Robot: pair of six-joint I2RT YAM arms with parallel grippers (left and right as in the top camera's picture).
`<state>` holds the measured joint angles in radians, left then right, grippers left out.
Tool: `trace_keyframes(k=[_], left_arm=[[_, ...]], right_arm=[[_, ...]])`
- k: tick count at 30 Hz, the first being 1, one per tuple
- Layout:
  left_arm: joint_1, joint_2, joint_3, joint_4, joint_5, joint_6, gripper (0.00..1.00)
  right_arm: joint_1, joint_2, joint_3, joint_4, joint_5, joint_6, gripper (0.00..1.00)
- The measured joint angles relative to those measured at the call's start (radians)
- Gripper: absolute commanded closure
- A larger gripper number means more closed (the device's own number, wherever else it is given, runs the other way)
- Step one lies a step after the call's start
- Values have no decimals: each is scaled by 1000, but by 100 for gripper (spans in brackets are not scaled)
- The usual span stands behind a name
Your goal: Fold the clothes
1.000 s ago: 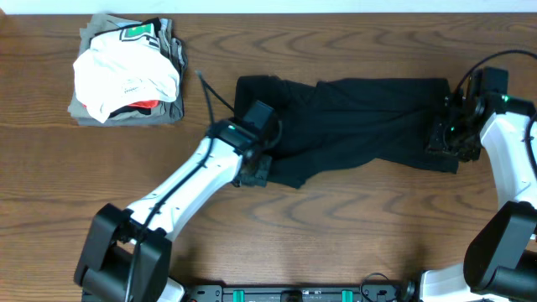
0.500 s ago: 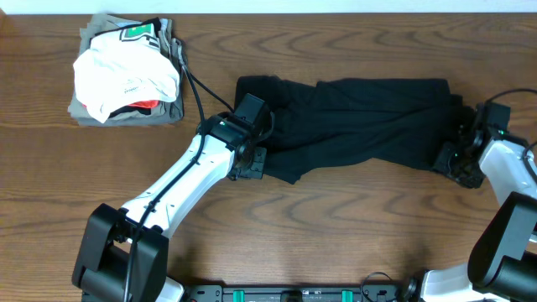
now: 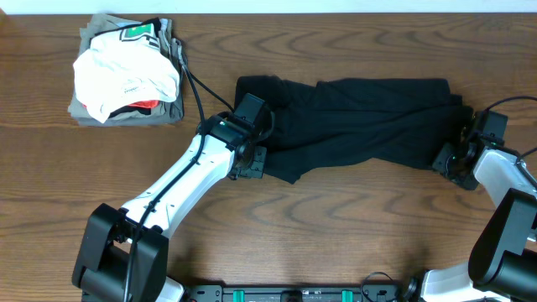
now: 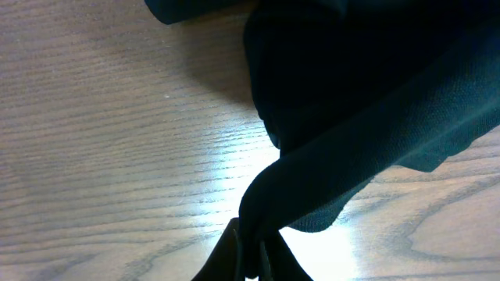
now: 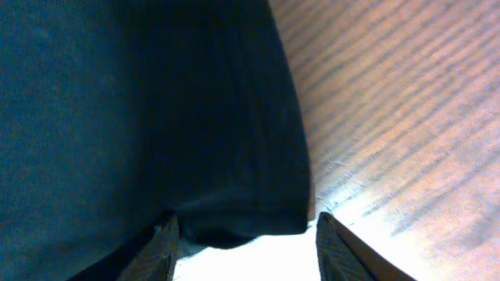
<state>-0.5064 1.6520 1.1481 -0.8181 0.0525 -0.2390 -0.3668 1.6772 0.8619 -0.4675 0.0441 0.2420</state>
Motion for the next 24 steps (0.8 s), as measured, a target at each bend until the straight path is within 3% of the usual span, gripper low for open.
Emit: trace_keyframes(k=[13, 17, 20, 21, 24], left_arm=[[0, 0, 0, 0, 0, 0, 94], [0, 0, 0, 0, 0, 0, 94], [0, 0, 0, 0, 0, 0, 94], [0, 0, 0, 0, 0, 0, 94], [1, 0, 0, 0, 0, 0, 94]], right_arm=[[0, 1, 0, 17, -48, 189, 47], [0, 19, 0, 17, -44, 237, 60], [0, 31, 6, 13, -32, 259, 82], [0, 37, 13, 3, -22, 257, 96], [-1, 50, 27, -18, -16, 271, 99]])
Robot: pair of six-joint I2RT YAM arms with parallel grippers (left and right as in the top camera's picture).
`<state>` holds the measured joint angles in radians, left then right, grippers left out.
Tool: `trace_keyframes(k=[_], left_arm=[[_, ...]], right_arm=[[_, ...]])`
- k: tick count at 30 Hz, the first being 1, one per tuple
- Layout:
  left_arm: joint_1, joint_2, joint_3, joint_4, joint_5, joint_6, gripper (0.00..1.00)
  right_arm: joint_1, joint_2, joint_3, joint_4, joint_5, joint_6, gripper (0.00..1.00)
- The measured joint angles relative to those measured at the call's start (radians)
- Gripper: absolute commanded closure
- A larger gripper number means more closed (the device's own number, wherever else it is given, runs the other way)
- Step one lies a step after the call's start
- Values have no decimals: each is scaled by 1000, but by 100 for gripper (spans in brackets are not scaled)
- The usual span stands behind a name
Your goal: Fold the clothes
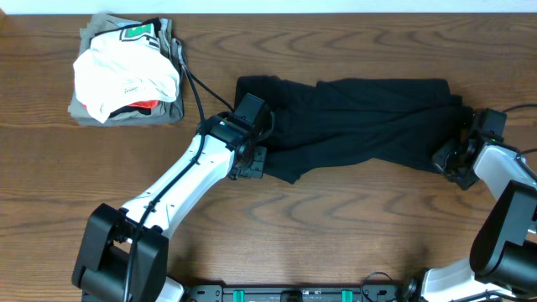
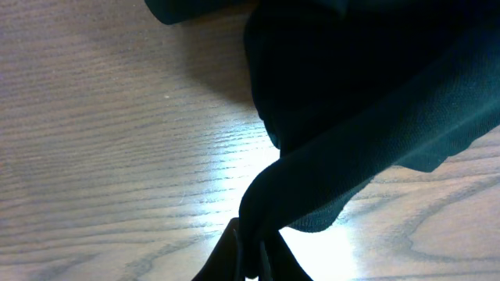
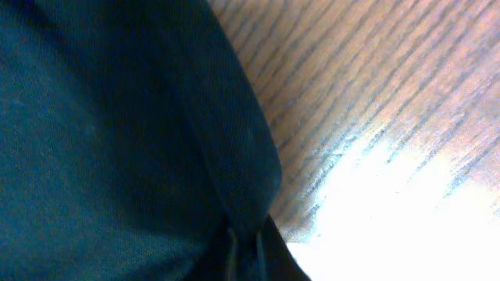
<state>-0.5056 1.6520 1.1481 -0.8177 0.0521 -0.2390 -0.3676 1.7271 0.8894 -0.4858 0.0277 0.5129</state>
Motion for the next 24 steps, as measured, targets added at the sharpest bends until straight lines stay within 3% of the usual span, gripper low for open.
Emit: trace_keyframes(k=[10, 17, 24], left_arm=[[108, -40, 38, -66, 0, 0, 94], [128, -181, 51, -73, 0, 0, 94], [125, -197, 52, -58, 0, 0, 94]], right_arm=[[-92, -58, -5, -222, -45, -45, 99], [-134, -234, -6, -384, -68, -120, 99], [-134, -392, 14, -451, -76, -177, 99]])
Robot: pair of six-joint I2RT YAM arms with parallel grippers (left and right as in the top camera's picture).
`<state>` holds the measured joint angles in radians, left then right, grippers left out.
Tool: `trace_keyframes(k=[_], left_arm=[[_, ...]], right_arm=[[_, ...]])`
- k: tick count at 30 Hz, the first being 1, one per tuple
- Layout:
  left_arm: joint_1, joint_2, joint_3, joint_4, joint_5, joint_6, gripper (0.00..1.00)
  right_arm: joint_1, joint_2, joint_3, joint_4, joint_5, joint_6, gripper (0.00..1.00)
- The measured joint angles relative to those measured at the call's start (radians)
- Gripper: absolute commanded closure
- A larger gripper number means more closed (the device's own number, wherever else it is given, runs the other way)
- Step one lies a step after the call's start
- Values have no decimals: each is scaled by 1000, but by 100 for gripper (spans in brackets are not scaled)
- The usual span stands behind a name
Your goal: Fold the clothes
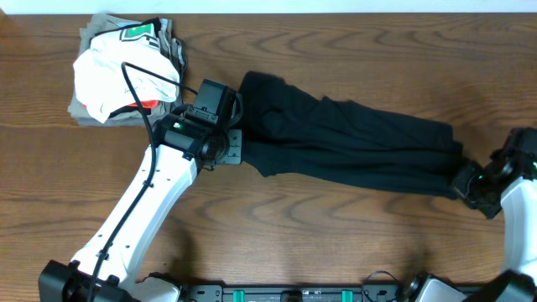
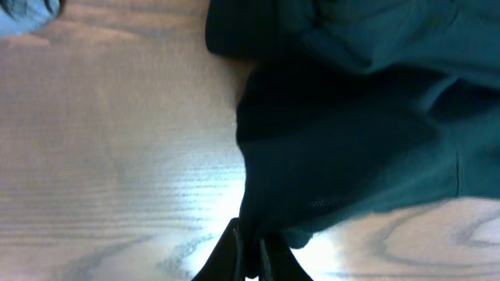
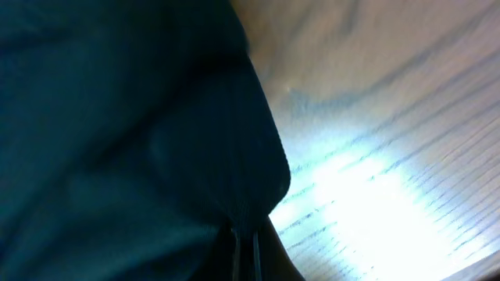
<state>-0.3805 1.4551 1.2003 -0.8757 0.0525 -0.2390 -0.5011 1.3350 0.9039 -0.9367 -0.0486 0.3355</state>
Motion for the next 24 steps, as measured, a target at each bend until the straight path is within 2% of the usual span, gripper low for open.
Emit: trace_keyframes(k=[6, 12, 24], left_arm=[[0, 0, 2, 188, 0, 26, 94], [0, 14, 3, 423, -6, 35, 94], [0, 209, 4, 546, -8, 37, 94]], right_arm=[[0, -23, 31, 101, 0, -16, 99], [0, 42, 32, 232, -1, -23, 99], [0, 259, 33, 433, -16, -52, 99]])
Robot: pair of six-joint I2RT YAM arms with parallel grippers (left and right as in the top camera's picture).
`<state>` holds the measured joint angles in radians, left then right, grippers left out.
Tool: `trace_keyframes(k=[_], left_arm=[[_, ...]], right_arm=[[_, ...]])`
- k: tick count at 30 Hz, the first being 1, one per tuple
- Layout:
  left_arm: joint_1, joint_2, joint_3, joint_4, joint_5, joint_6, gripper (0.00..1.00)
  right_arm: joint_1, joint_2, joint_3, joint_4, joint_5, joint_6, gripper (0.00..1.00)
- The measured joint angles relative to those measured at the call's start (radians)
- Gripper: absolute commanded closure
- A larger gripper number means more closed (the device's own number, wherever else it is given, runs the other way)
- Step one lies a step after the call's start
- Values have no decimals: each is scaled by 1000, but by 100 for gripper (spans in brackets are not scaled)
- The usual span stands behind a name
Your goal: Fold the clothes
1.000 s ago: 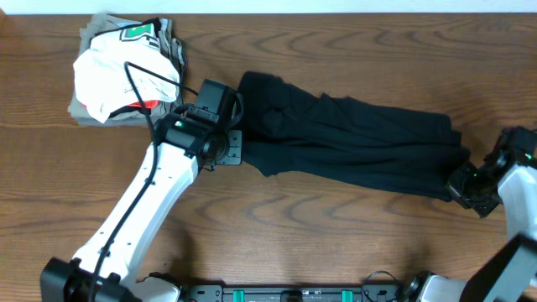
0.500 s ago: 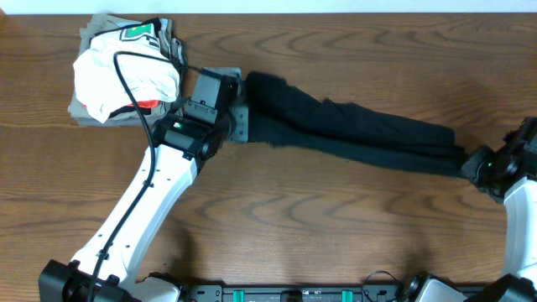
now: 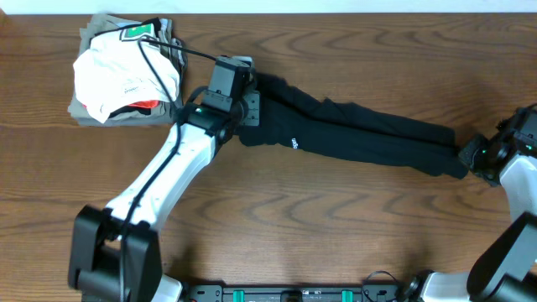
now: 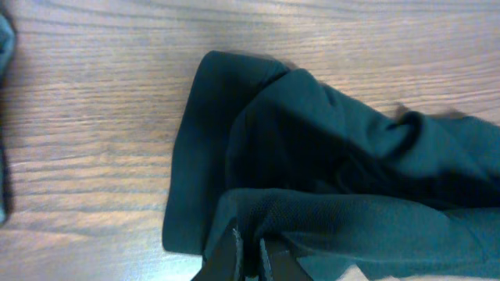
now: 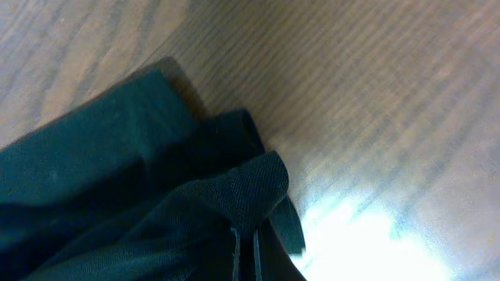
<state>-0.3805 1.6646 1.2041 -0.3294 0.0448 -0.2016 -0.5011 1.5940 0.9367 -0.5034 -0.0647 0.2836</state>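
A black garment [image 3: 361, 134] is stretched into a long narrow band across the wooden table, sloping down from upper left to right. My left gripper [image 3: 248, 107] is shut on its left end; the left wrist view shows the cloth [image 4: 312, 156] pinched between the fingertips [image 4: 248, 254]. My right gripper [image 3: 470, 156] is shut on the right end, with a fold of black cloth [image 5: 234, 195] clamped in its fingers [image 5: 244, 250].
A pile of folded clothes, white on top of grey with a bit of red [image 3: 126, 71], lies at the back left corner. A black cable [image 3: 176, 52] from the left arm runs over that pile. Bare wooden table [image 3: 336, 226] lies in front.
The left gripper moved up and right with the garment's left end. The right gripper moved up with the right end. The garment is now pulled thinner and tauter.
At first the garment lay wide and bunched, the left gripper shut on its lower left edge and the right gripper open at its right end. The right gripper then shut on the cloth. Both ends were then held farther apart, and now the garment is a narrow band.
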Motion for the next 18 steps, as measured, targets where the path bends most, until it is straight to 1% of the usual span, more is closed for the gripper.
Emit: trace_keyframes(k=[9, 10, 12, 13, 14, 15, 17, 18], left_arm=[[0, 129, 0, 142, 0, 0, 94], [0, 141, 0, 150, 0, 0, 94], [0, 161, 0, 155, 0, 0, 94], [0, 171, 0, 155, 0, 0, 94], [0, 179, 0, 155, 0, 0, 93], [0, 187, 0, 155, 0, 0, 83], [0, 197, 0, 155, -1, 8, 16], [0, 199, 0, 154, 0, 8, 2]], right_arm=[[0, 87, 0, 175, -64, -17, 99], [0, 92, 0, 187, -72, -18, 97], [2, 96, 0, 207, -82, -20, 89], [5, 97, 0, 216, -85, -25, 85], [8, 97, 0, 225, -85, -31, 78], [13, 97, 0, 235, -85, -36, 67], [26, 97, 0, 247, -86, -44, 52], [32, 97, 0, 250, -88, -50, 43]])
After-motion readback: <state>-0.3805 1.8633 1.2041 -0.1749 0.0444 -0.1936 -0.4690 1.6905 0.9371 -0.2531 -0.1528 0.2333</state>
